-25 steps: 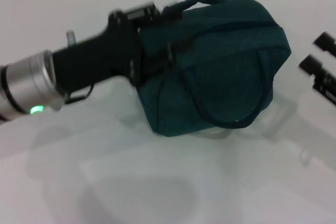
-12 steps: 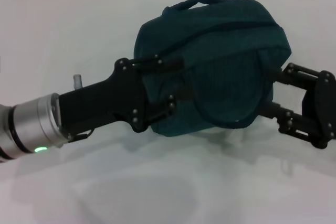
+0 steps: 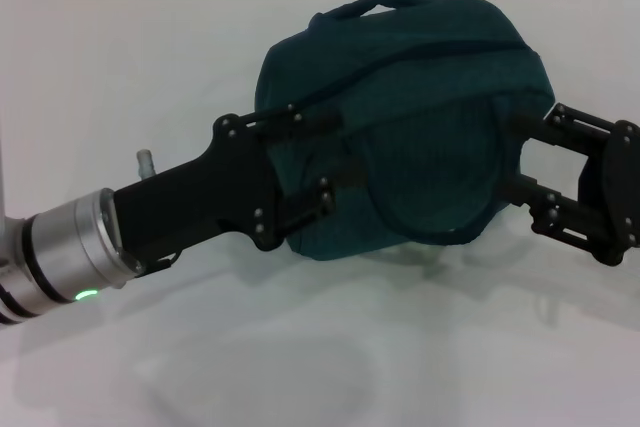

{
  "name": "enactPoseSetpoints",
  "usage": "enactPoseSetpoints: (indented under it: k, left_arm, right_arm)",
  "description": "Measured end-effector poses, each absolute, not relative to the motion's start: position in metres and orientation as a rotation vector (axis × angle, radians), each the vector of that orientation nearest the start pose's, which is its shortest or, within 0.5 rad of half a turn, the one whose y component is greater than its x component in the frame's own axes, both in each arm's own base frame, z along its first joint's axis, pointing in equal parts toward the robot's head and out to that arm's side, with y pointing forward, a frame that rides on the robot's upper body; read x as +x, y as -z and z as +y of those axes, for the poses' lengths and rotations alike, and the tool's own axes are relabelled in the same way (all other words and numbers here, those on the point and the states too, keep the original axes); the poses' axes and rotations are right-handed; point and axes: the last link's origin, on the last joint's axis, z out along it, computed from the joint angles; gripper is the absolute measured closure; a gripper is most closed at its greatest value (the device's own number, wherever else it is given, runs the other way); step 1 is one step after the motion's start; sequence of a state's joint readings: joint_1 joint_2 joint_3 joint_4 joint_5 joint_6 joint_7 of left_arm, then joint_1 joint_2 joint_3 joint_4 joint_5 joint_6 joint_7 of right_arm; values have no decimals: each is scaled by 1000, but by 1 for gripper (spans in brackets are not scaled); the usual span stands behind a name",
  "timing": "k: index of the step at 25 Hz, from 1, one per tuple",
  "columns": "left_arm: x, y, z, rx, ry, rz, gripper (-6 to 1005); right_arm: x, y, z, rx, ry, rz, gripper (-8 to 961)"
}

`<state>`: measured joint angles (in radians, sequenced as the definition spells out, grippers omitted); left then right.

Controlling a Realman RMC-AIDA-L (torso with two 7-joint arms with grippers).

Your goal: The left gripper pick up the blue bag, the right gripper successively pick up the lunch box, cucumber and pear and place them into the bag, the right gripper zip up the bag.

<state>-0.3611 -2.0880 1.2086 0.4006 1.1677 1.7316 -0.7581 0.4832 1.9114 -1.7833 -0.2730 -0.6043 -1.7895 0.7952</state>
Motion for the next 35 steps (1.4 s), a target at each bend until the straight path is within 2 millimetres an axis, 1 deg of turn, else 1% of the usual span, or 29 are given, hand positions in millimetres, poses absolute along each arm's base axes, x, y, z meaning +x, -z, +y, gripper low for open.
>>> enactPoseSetpoints:
  k: [6, 14, 21, 35]
  left_arm:
    - [-239, 29, 261, -2449, 1330, -126, 525]
    - [-237, 34, 263, -2457, 1328, -112, 525]
    - [-238, 33, 264, -2448, 1313, -93, 525]
    - [-235, 35, 270, -2452, 1291, -81, 525]
  right_arm:
    - [234, 1, 278, -2556, -1423, 130, 369]
    - [235, 17, 271, -2502, -1372, 37, 369]
    - [235, 22, 277, -2552, -1307, 19, 368]
    - [237, 17, 281, -2543, -1279, -6, 368]
